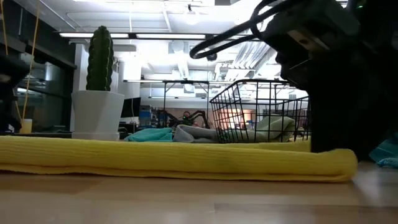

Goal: Fold microfiber towels
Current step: Fold the bottom yellow microfiber towel

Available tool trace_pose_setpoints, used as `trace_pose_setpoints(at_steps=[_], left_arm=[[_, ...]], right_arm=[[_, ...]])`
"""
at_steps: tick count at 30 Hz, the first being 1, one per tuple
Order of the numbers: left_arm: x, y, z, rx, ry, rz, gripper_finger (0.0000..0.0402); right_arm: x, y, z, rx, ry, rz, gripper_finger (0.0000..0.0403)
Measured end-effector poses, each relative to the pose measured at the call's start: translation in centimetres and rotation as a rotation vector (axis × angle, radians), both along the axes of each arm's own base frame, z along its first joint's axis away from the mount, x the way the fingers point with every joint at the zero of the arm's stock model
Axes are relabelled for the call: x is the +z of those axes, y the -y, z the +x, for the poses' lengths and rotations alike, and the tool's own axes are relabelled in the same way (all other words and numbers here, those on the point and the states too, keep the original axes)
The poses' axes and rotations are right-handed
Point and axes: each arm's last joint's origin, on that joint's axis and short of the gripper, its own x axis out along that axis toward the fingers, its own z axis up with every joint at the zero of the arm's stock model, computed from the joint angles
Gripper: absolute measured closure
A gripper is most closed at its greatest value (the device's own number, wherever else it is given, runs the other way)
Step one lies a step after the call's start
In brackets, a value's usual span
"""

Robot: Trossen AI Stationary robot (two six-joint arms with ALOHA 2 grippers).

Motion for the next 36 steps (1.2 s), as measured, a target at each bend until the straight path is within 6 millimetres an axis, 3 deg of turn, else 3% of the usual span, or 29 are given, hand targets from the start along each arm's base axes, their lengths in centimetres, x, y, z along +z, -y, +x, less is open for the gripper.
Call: trace_pose_setpoints(at_steps=[3,5,10,14,20,25,29,33,36], left_arm=[[1.7,0.7,0.8,-0.02,-0.016,0.043,0.0359],[3.2,1.1,1.4,-0.03,-0.023,0.103,0.0359],[8.1,1.8,2.5,0.008,0.063,0.332,0.0359],[11.8,2.0,2.3,0.027,0.186,0.47,0.0359],[14.1,0.9,0.8,0.013,0.283,0.406,0.0381],[11.7,0.0,1.0,-0.098,0.311,0.212,0.0398],[7.3,-1.7,1.9,-0.158,0.281,0.031,0.0401],[3.5,-3.4,1.4,-0.093,0.184,-0.127,0.0401],[1.8,-3.8,0.4,-0.038,0.137,-0.205,0.0401]], right_arm=[[-0.1,0.1,-0.1,0.059,-0.011,-0.044,0.0372],[-0.1,0.2,-0.1,0.095,-0.004,-0.079,0.0393],[0.0,0.3,-0.5,0.129,-0.026,-0.136,0.0398],[1.0,0.9,-2.1,0.128,-0.098,-0.231,0.0401],[4.2,0.7,-4.8,0.127,-0.132,-0.262,0.0402],[6.0,0.7,-5.3,0.155,-0.084,-0.239,0.0402],[6.9,0.6,-5.0,0.169,-0.055,-0.219,0.0402],[8.2,0.4,-4.4,0.169,-0.025,-0.227,0.0403],[9.4,0.2,-3.7,0.177,0.03,-0.254,0.0403]])
